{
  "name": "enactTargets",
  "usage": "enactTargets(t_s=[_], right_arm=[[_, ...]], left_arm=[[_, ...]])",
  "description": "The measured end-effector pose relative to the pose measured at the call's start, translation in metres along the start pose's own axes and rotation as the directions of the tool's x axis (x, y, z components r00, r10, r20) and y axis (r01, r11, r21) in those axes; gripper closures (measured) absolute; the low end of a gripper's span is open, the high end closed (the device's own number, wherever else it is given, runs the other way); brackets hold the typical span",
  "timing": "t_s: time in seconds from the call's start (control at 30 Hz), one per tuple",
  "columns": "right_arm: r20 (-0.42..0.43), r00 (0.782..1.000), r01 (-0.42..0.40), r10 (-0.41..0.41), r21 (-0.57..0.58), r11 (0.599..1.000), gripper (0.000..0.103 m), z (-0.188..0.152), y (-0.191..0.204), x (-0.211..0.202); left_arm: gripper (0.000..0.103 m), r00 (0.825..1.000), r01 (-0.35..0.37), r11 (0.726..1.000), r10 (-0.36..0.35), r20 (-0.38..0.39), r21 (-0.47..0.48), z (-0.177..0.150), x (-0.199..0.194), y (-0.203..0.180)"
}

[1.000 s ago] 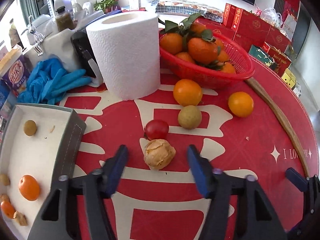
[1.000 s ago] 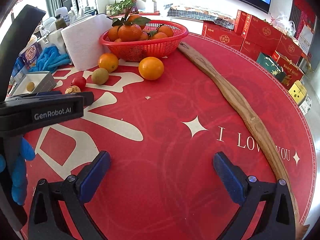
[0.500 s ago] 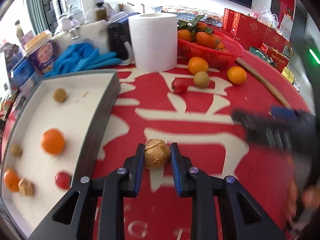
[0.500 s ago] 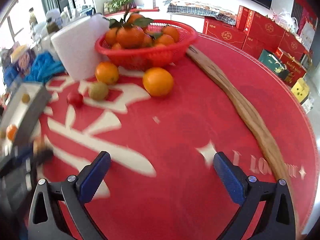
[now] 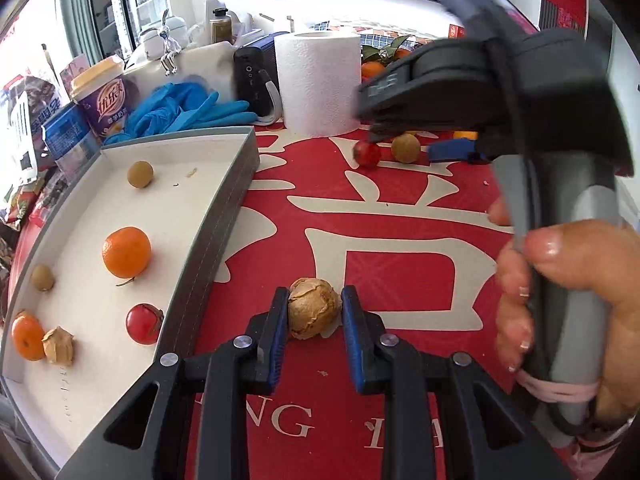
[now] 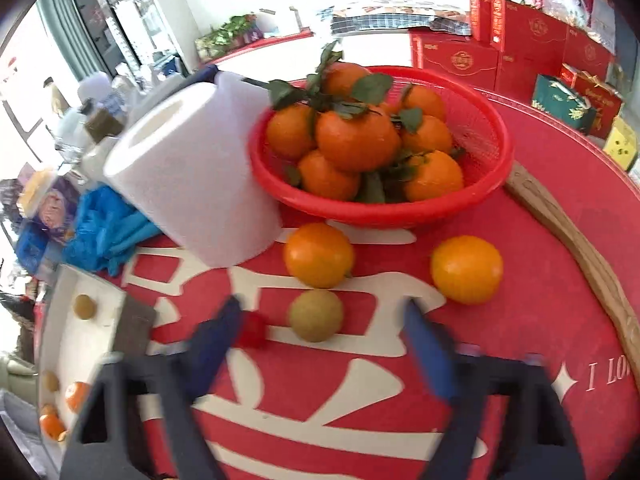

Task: Organize fruits
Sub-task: 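Hold the brown fruit in the left tool while the right tool grasps an olive round fruit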

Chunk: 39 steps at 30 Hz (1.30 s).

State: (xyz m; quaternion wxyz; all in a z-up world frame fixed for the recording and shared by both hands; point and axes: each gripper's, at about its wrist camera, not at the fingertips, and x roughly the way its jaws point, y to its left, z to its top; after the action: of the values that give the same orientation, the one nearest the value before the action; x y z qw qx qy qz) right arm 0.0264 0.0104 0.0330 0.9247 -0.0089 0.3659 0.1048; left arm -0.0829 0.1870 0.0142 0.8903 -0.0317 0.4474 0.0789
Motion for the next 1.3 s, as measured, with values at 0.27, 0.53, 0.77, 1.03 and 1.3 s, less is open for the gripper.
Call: enactTargets(t_s=[0.27,0.53,0.77,1.03,1.3], right_arm=[[-0.073,0.985,-0.152,0.157,0.066,0.986,0.075,-0.018,-0.044,-0.021],[-0.001,1.0,0.008,-0.008,-0.115,0.993,0.02,-0.026,-0.032,-0.039],[0.053,0.986,0.164,-0.156,-0.279,0.946,0.046,-0.04,-0.009,-0.028],[-0.006,1.0,0.004,-0.005,-0.196,0.981,0.077,-0.045,-0.026,-0.046],[-0.029,0.999,-0.029,0.024,-0.176,0.984,0.077,-0.054,-0.034,-0.062]], left_arm=[[0.074,1.0,0.008,1.0,-0.008,0.002,-0.001,-0.003,-0.002,0.003],[0.074,1.0,0.01,1.0,-0.01,0.005,-0.002,-0.003,-0.002,0.004],[0.073,1.0,0.012,1.0,-0.012,0.01,-0.002,-0.004,-0.003,0.004],[0.073,1.0,0.019,1.0,-0.019,-0.006,0.002,-0.004,-0.003,0.004],[0.073,1.0,0.008,1.0,-0.008,-0.016,0.002,-0.004,-0.01,0.002]])
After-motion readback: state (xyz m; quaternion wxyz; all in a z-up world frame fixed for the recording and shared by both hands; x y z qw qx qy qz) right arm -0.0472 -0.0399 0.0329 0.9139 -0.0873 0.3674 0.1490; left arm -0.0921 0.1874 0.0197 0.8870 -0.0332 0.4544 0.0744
